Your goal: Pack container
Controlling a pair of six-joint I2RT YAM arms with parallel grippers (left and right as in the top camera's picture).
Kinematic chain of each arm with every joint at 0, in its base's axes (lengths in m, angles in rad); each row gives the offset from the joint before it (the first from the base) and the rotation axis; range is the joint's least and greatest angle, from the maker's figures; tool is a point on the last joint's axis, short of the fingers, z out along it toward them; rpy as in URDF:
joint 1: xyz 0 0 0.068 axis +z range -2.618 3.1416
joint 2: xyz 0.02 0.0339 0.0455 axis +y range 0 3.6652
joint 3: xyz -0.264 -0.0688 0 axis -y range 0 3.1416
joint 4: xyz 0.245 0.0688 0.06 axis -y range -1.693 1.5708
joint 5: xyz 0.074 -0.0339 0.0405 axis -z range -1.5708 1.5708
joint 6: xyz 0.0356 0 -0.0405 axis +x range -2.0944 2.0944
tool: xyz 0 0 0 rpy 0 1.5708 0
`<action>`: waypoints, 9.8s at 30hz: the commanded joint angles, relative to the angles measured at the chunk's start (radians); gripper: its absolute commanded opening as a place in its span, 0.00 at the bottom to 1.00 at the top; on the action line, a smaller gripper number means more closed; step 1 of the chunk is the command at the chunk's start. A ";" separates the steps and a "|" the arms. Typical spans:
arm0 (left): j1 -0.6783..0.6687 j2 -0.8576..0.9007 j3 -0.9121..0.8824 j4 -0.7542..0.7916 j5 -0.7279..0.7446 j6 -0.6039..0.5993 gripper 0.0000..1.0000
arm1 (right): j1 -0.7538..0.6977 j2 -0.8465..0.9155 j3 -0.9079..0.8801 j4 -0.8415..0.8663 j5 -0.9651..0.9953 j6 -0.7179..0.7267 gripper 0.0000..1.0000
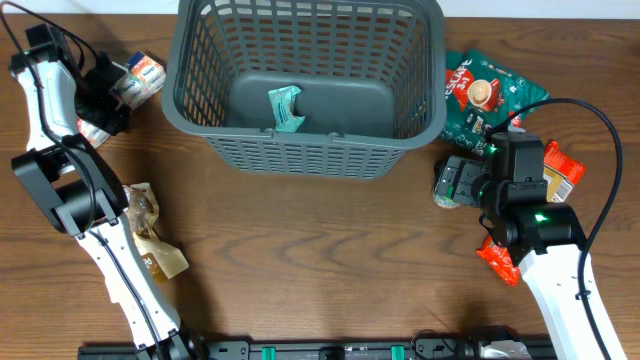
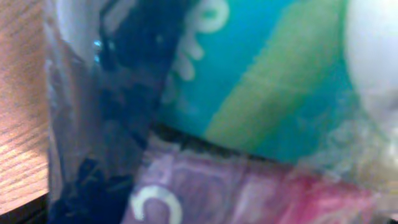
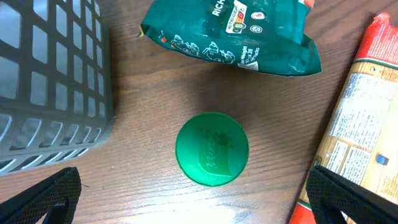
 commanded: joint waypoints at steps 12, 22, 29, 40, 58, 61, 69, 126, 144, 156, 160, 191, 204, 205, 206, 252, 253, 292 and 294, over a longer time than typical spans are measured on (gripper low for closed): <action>-0.041 0.012 -0.005 -0.053 0.028 -0.196 0.15 | 0.003 0.002 0.013 0.000 0.014 0.031 0.99; -0.086 -0.298 0.029 -0.113 0.038 -0.633 0.07 | 0.003 0.002 0.013 0.000 0.015 0.030 0.99; -0.118 -0.652 0.029 -0.092 0.043 -0.647 0.06 | 0.003 0.002 0.013 -0.003 0.014 -0.056 0.99; -0.530 -0.900 0.028 -0.146 0.063 -0.129 0.06 | 0.002 0.002 0.013 0.007 0.014 -0.131 0.99; -0.761 -0.541 0.026 -0.129 0.159 0.335 0.06 | 0.002 0.002 0.013 0.001 0.014 -0.131 0.99; -0.760 -0.467 0.026 -0.145 0.159 0.335 0.06 | 0.003 0.002 0.013 -0.004 0.014 -0.131 0.99; -0.761 -0.356 0.026 -0.220 0.159 0.292 0.22 | 0.003 0.002 0.013 -0.005 0.014 -0.131 0.99; -0.127 -0.856 -0.331 -0.384 -0.103 -0.806 0.99 | -0.513 0.372 0.797 -0.032 -0.533 -0.195 0.99; -0.127 -0.856 -0.332 -0.370 -0.103 -0.806 0.99 | -0.582 0.929 0.797 -0.248 -0.737 -0.120 0.99; -0.164 -0.856 -0.332 -0.373 -0.103 -0.806 0.99 | -0.603 0.996 0.795 -0.244 -0.731 -0.234 0.99; -0.177 -0.856 -0.332 -0.373 -0.103 -0.803 0.99 | -0.595 1.034 0.790 -0.230 -0.732 -0.264 0.99; -0.177 -0.856 -0.332 -0.373 -0.103 -0.780 0.98 | -0.457 1.224 0.789 -0.055 -0.779 -0.298 0.99; -0.177 -0.856 -0.332 -0.373 -0.103 -0.779 0.98 | -0.457 1.231 0.789 -0.058 -0.760 -0.287 0.25; -0.177 -0.856 -0.332 -0.373 -0.103 -0.779 0.99 | -0.457 1.231 0.789 -0.057 -0.760 -0.287 0.13; -0.177 -0.856 -0.332 -0.373 -0.103 -0.779 0.98 | -0.457 1.231 0.789 -0.058 -0.760 -0.287 0.04; -0.177 -0.856 -0.332 -0.370 -0.102 -0.781 0.98 | -0.033 0.100 0.801 0.257 -0.105 -0.408 0.01; -0.177 -0.856 -0.332 -0.370 -0.102 -0.781 0.98 | -0.014 0.105 0.801 0.255 -0.077 -0.408 0.01; -0.177 -0.856 -0.332 -0.371 -0.103 -0.780 0.99 | -0.093 0.446 0.801 0.051 0.055 -0.195 0.99; -0.177 -0.856 -0.332 -0.371 -0.102 -0.781 0.99 | -0.104 0.467 0.801 0.043 0.035 -0.192 0.99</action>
